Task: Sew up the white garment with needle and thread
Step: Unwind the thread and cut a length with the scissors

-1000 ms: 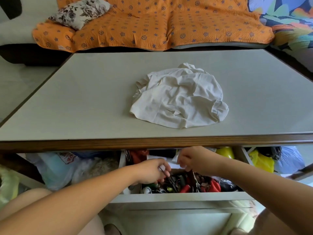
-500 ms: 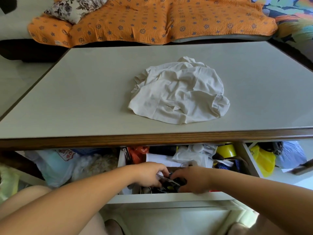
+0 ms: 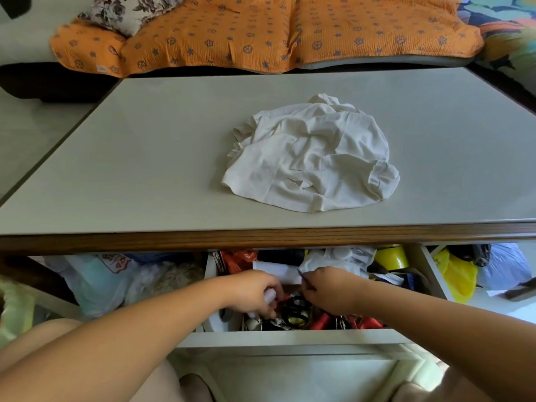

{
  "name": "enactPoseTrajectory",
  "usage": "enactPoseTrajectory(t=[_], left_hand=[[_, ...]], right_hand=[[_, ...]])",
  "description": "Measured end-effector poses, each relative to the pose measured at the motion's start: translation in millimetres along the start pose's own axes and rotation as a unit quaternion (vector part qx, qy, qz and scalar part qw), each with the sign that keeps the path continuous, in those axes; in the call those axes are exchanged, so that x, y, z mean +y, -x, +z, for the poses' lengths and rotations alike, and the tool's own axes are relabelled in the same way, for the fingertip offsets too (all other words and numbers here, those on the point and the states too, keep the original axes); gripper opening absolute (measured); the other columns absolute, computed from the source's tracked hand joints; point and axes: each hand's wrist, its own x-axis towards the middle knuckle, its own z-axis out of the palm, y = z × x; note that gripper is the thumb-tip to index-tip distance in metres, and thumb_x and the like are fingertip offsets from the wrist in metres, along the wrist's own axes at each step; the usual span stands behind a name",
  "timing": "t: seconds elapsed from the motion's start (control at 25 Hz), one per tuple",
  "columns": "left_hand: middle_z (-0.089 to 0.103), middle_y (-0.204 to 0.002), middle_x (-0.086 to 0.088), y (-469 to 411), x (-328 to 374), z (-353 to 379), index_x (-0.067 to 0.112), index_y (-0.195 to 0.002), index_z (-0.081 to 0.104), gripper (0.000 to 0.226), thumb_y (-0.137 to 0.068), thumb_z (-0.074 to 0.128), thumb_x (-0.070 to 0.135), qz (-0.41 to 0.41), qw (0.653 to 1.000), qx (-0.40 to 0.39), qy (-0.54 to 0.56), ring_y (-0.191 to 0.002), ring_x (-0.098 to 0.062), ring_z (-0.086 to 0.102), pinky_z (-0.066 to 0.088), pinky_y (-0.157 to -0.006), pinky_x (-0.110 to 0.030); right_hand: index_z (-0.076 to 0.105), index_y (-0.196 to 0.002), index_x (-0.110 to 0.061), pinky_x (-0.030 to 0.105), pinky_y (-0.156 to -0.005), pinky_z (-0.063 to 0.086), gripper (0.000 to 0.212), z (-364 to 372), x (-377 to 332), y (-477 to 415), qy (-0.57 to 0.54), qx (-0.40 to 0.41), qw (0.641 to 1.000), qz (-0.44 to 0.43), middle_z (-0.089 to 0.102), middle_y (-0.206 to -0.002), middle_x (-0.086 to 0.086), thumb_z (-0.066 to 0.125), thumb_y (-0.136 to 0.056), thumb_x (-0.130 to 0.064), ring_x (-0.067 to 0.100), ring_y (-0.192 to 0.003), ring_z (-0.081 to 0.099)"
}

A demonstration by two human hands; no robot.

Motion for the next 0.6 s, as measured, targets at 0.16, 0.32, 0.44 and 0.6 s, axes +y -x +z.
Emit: enactPoseTrajectory(t=[0.16,0.32,0.44,0.6], left_hand=[[0.059,-0.131,0.003,-2,4,4,0.025,-0.138,0.051,0.052,-0.089,0.07,0.021,0.004,1.0,-0.014,0.004,-0.116,-0.014,0.059,0.05,-0.1,-0.032],[0.064,-0.129,-0.004,1,2,-20,0.021,-0.138,0.052,0.043,-0.097,0.05,0.005,-0.016,1.0,0.005,0.024,-0.112,-0.014,0.063,0.053,-0.097,-0.032],[0.065,-0.126,-0.013,8,2,-32,0.011,-0.136,0.053,0.04,-0.099,0.043,0.0,-0.054,0.998,0.012,0.015,-0.102,-0.018,0.065,0.055,-0.08,-0.023],[0.063,-0.125,-0.006,24,7,-38,0.021,-0.137,0.055,0.051,-0.094,0.045,-0.004,-0.085,0.979,-0.004,-0.183,-0.107,-0.023,0.061,0.053,-0.091,-0.034]], right_hand=[[0.049,-0.086,-0.016,0.023,-0.054,0.032,0.023,-1,6,2,0.009,0.009,1.0,0.0,0.045,-0.073,0.0,0.036,-0.104,-0.02,0.02,-0.074,0.044],[0.055,-0.124,-0.008,0.025,-0.063,0.033,0.031,3,0,5,0.018,-0.03,0.999,-0.008,0.05,-0.097,0.006,0.042,-0.103,-0.026,0.026,-0.097,0.053],[0.056,-0.134,-0.019,0.033,-0.087,0.046,0.038,2,-4,4,-0.026,-0.031,0.999,-0.016,0.057,-0.127,0.008,0.052,-0.098,-0.028,0.026,-0.112,0.056],[0.064,-0.126,-0.023,0.027,-0.082,0.045,0.031,-7,-5,12,-0.053,-0.013,0.997,-0.053,0.063,-0.123,0.0,0.052,-0.098,-0.032,0.02,-0.109,0.058]])
